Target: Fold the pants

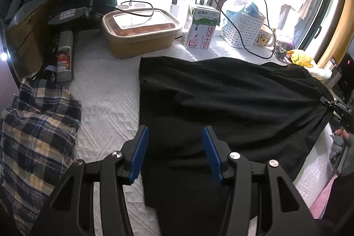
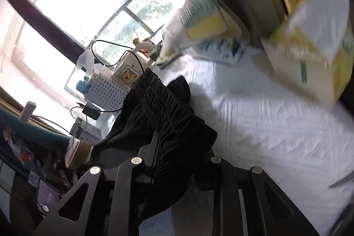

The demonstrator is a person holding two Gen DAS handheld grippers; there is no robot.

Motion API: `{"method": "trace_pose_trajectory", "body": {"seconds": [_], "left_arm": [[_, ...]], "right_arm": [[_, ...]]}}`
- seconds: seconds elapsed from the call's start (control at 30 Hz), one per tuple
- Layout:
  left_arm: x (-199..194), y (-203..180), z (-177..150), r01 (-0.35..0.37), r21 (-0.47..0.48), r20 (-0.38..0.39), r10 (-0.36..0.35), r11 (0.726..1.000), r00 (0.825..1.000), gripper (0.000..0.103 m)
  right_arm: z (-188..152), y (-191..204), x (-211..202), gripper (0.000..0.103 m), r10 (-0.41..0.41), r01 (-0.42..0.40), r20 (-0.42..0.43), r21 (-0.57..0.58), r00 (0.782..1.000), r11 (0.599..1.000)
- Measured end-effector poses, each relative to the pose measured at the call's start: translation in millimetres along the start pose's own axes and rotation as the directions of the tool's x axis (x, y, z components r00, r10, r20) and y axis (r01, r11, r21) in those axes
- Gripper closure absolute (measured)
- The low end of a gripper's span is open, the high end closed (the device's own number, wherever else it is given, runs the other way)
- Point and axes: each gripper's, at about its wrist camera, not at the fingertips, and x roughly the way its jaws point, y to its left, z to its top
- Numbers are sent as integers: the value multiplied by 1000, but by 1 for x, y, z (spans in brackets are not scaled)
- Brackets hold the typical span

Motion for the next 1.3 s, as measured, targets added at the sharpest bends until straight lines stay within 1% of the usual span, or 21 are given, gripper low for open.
{"method": "trace_pose_trajectory", "body": {"seconds": [0.1, 0.27, 0.43, 0.57, 0.73, 0.87, 1.1, 1.3], "left_arm": [[-3, 4, -2, 13, -7, 10, -13, 1000, 1000, 52], [-9, 19, -6, 27, -38, 26, -26, 999, 999, 52], [-14, 33, -11, 35, -53, 37, -33, 998, 999, 52], [-18, 32, -12, 21, -5, 56, -21, 1000, 998, 52], [-25, 29, -10, 64, 27, 84, -66, 998, 994, 52], [-29, 30, -8, 85, 37, 99, -88, 996, 991, 52], [-33, 30, -14, 68, 74, 104, -76, 995, 992, 51], [-37, 45, -15, 56, 51, 117, -62, 997, 991, 51]], "right_arm": [[13, 8, -7, 78, -32, 32, 18, -34, 999, 999], [23, 39, -18, 78, -71, 77, 44, -145, 996, 986], [19, 83, -24, 78, -96, 110, 67, -268, 993, 957], [11, 120, -29, 78, -100, 124, 85, -361, 991, 924], [-4, 170, -29, 78, -79, 109, 85, -463, 993, 880], [-18, 202, -24, 78, -65, 94, 73, -519, 995, 850], [-44, 237, -11, 79, -60, 71, 37, -580, 997, 811], [-66, 260, -1, 78, -61, 48, 2, -631, 998, 774]]}}
